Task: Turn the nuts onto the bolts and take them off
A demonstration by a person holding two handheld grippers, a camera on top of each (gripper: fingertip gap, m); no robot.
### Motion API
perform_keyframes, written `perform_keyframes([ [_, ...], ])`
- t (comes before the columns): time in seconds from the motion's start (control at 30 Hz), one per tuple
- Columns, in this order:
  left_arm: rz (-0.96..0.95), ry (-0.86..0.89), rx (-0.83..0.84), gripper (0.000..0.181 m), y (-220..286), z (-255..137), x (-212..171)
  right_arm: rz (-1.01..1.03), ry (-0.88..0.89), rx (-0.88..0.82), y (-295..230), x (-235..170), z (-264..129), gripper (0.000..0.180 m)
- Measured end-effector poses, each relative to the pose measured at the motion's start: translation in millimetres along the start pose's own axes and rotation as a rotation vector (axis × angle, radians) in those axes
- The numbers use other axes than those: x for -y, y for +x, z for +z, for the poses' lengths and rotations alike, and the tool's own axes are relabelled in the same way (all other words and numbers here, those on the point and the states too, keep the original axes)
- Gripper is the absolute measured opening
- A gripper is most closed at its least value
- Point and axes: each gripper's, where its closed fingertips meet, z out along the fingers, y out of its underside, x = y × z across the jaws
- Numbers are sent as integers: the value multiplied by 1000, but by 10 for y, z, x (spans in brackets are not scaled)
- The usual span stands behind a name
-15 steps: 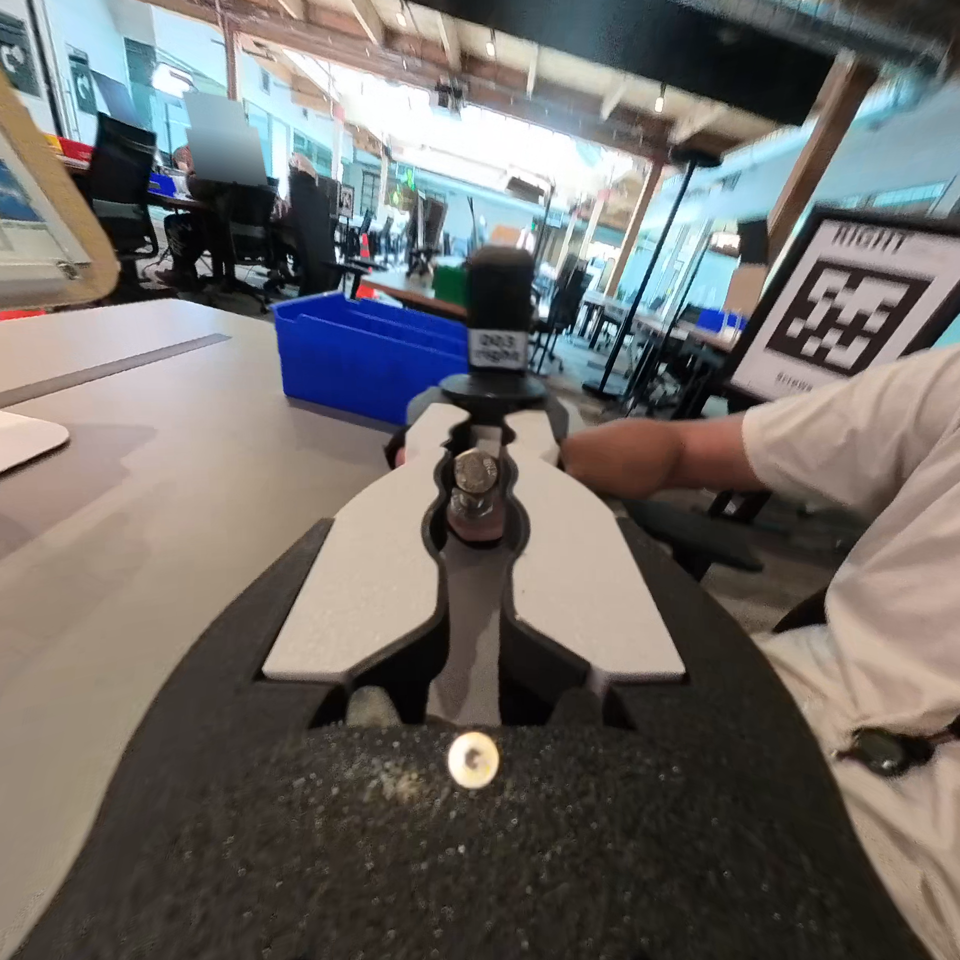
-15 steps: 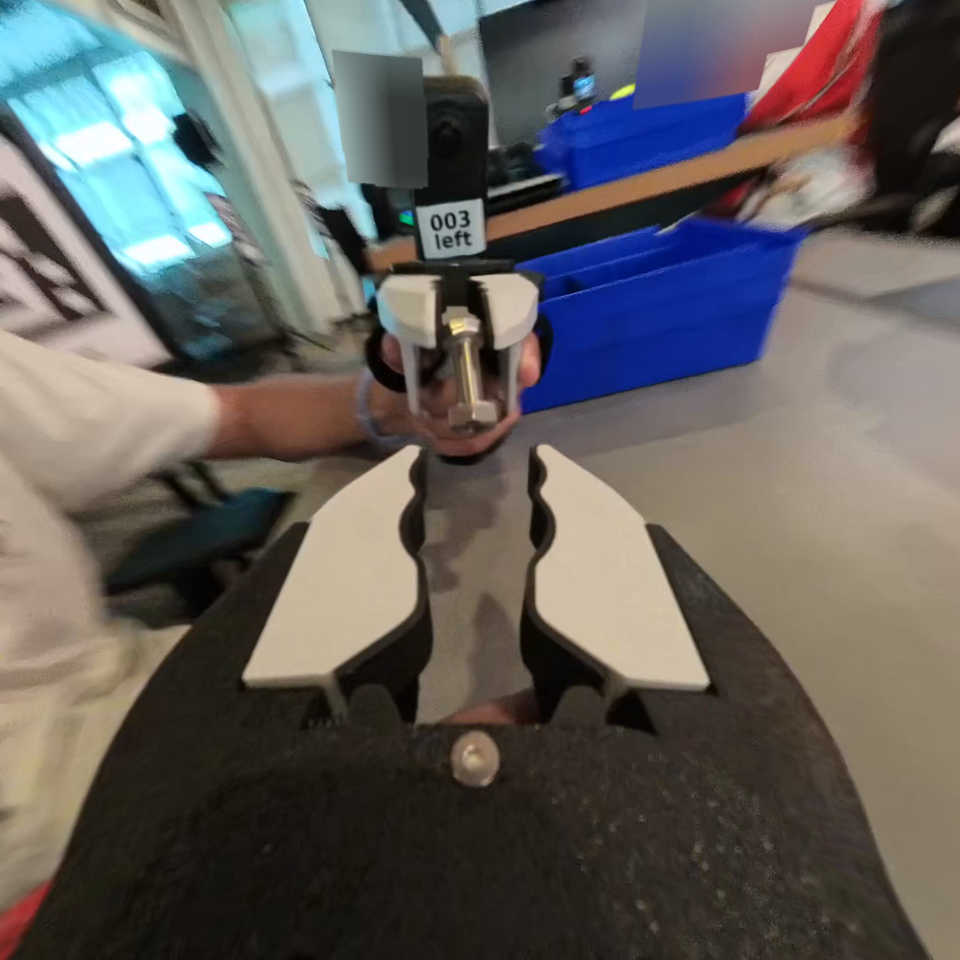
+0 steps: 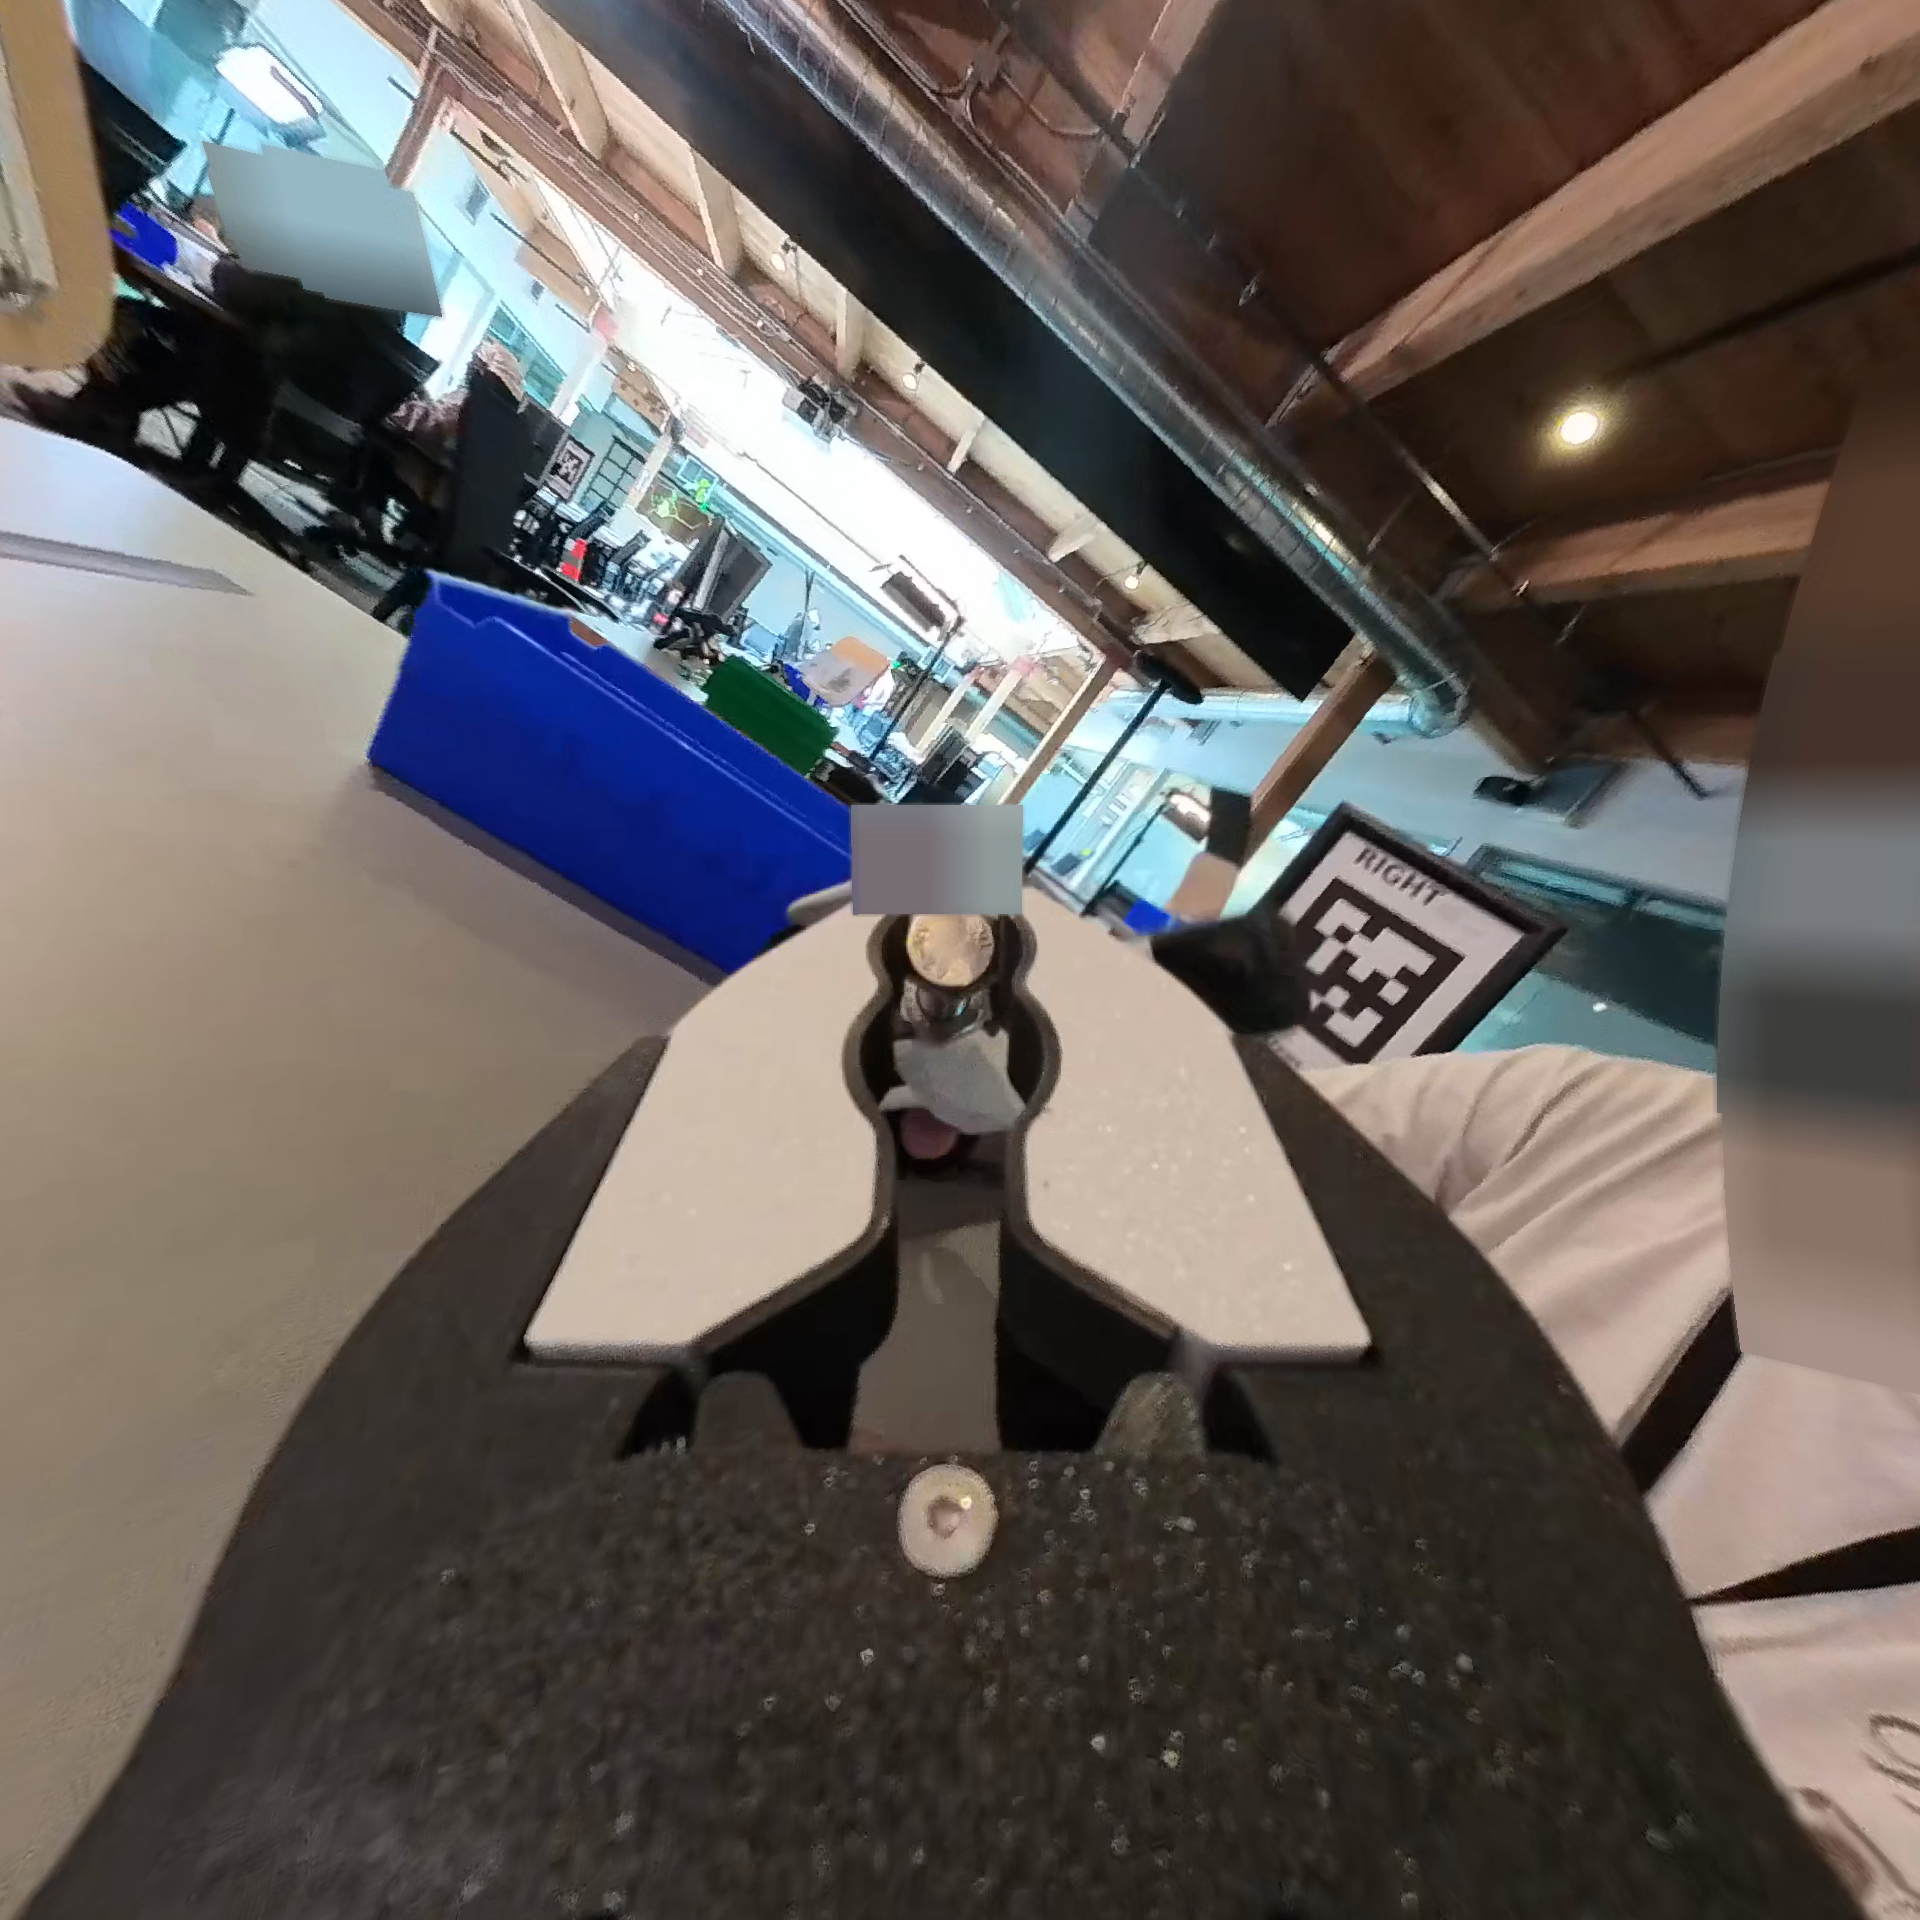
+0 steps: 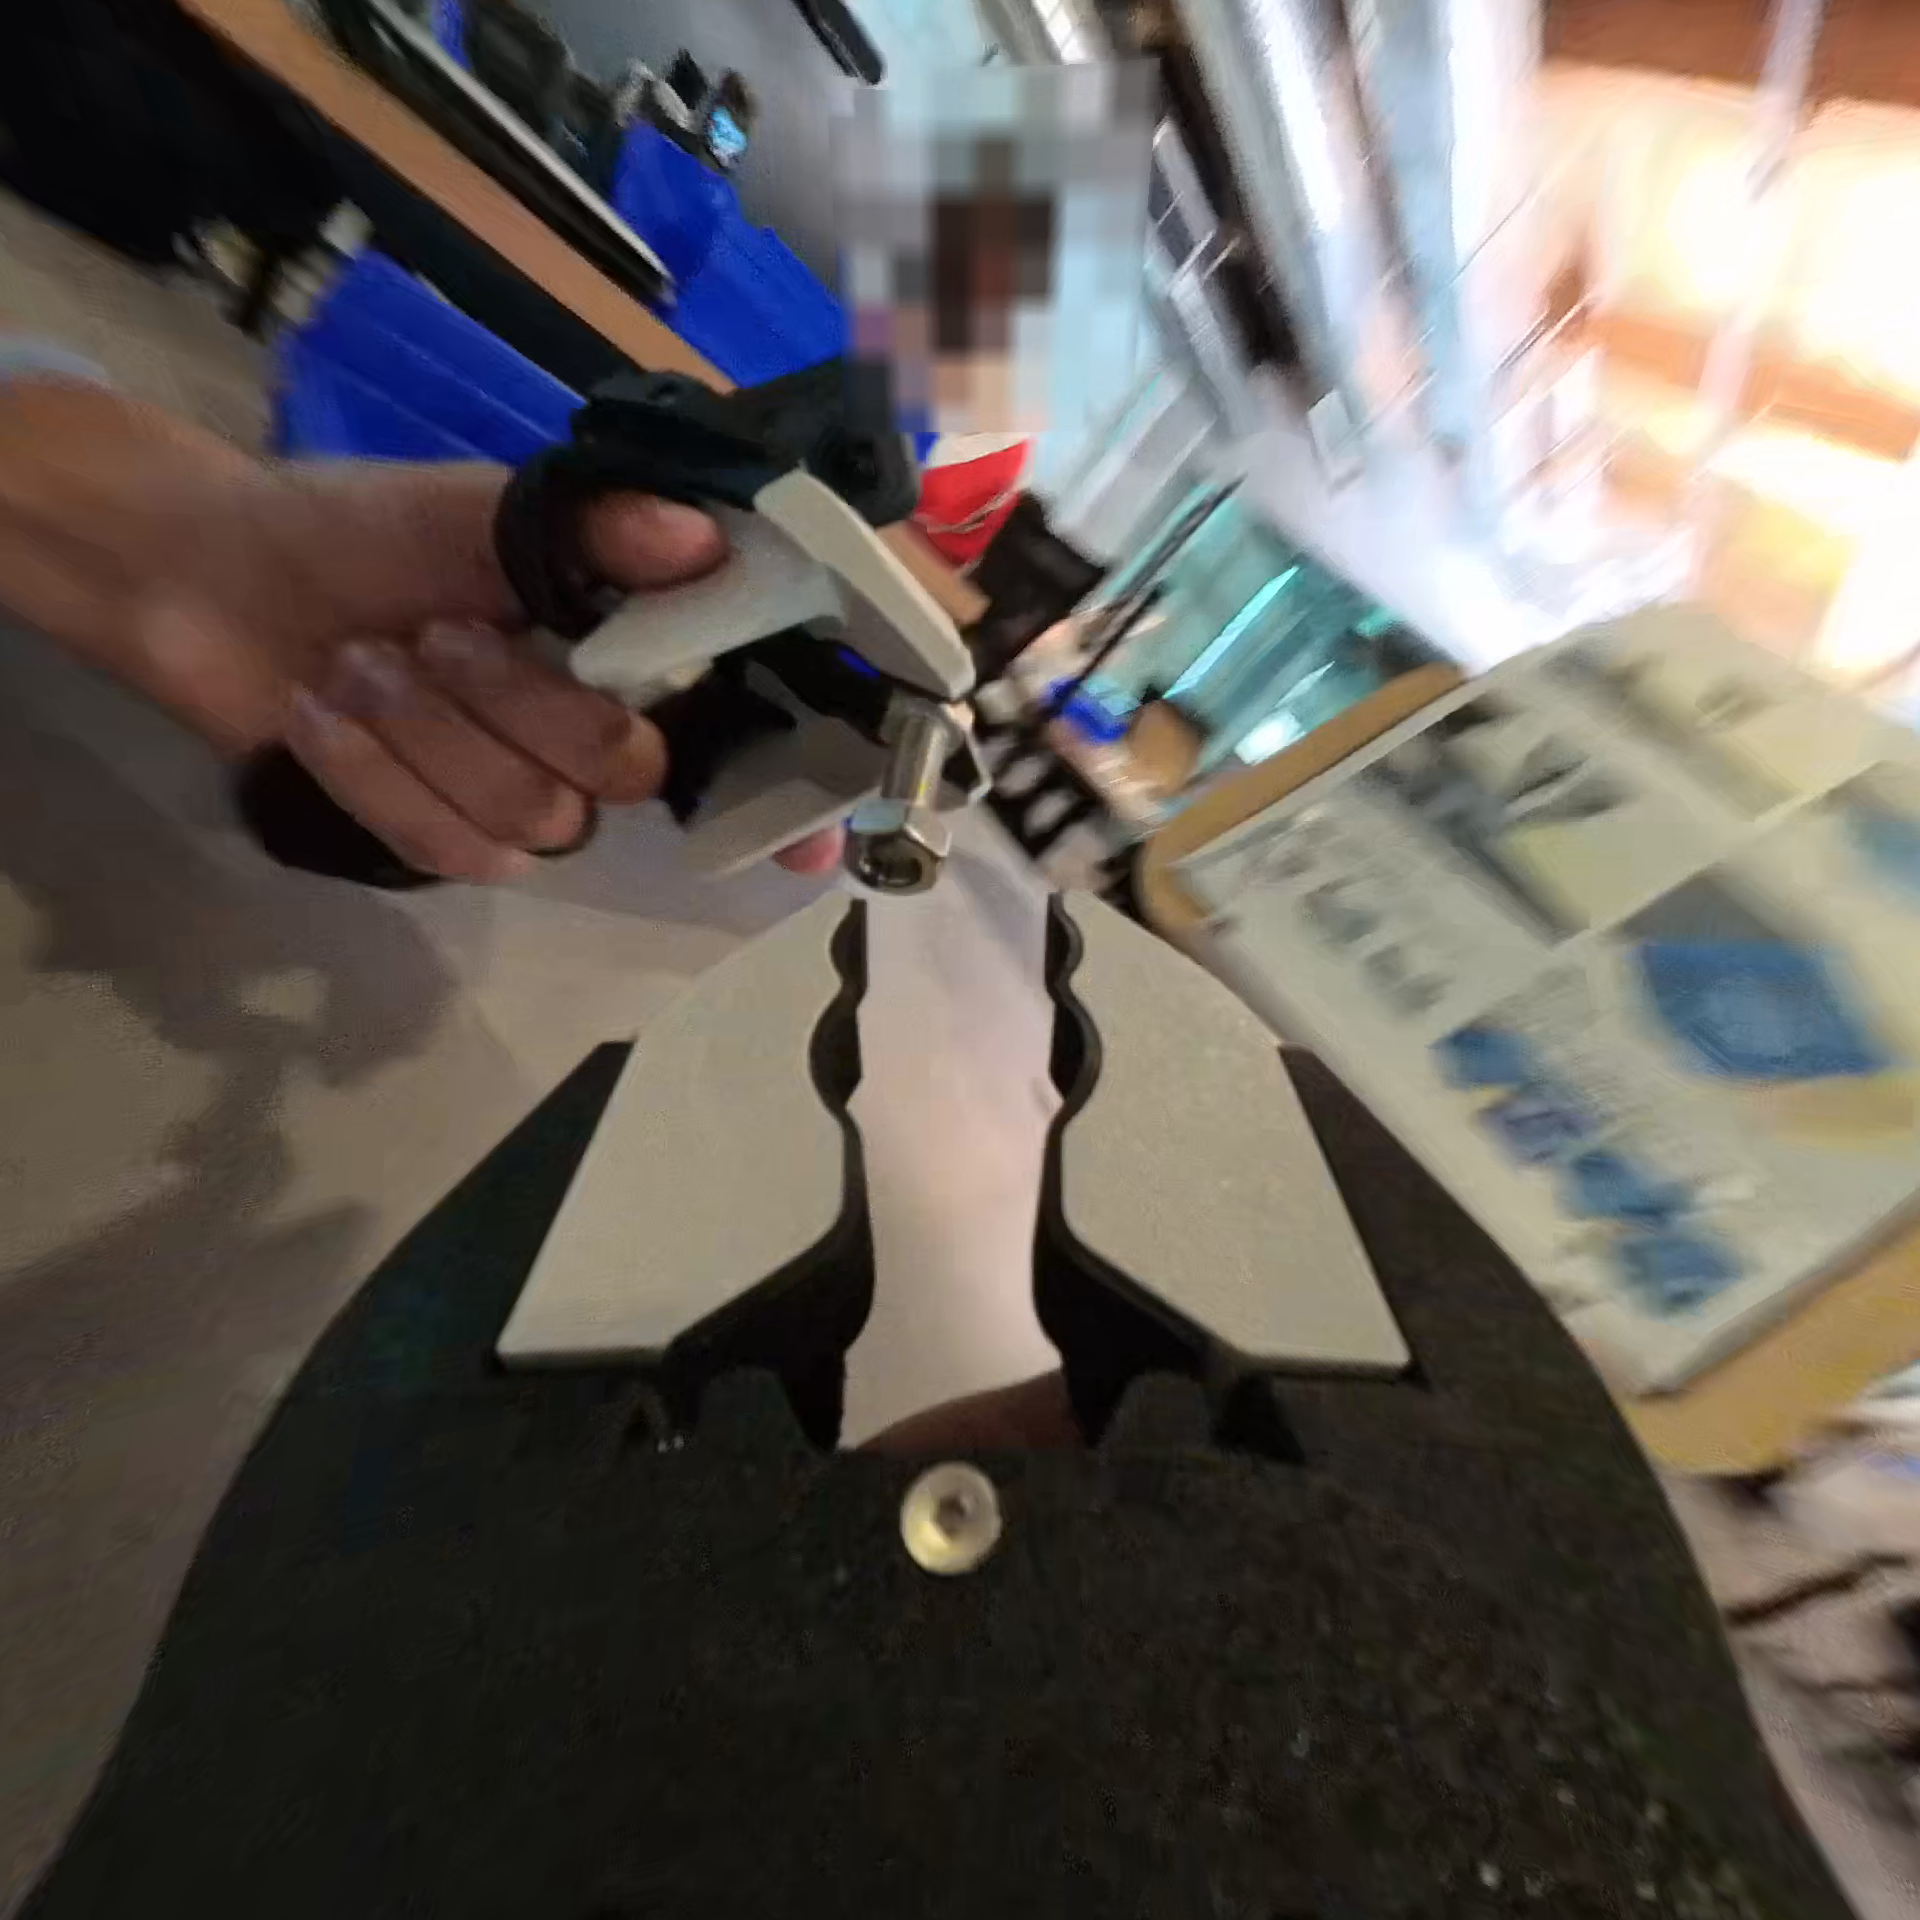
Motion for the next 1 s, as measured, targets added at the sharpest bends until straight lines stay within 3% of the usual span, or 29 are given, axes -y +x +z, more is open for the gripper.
perform_keyframes([
  [0.1, -56, 17, -17, 17, -39, 0, -2, -320, 22, -81, -73, 64, -55, 26],
  [0.17, -72, 17, -20, 16, -58, 0, -14, -405, 26, -85, -137, 71, -50, 28],
  [0.47, -80, -7, -44, 16, -24, 22, -60, -420, 27, -105, -127, 128, -2, 18],
  [0.57, -20, -39, -33, 16, 11, 24, -86, -199, 36, 1, -133, 139, -20, 17],
  [0.7, 113, -97, -20, 16, 103, 23, -120, 245, 67, 249, -164, 200, -54, 17],
  [1.0, 313, -130, 3, 16, 214, 11, -127, 1515, 171, 809, -144, 319, -72, 17],
])
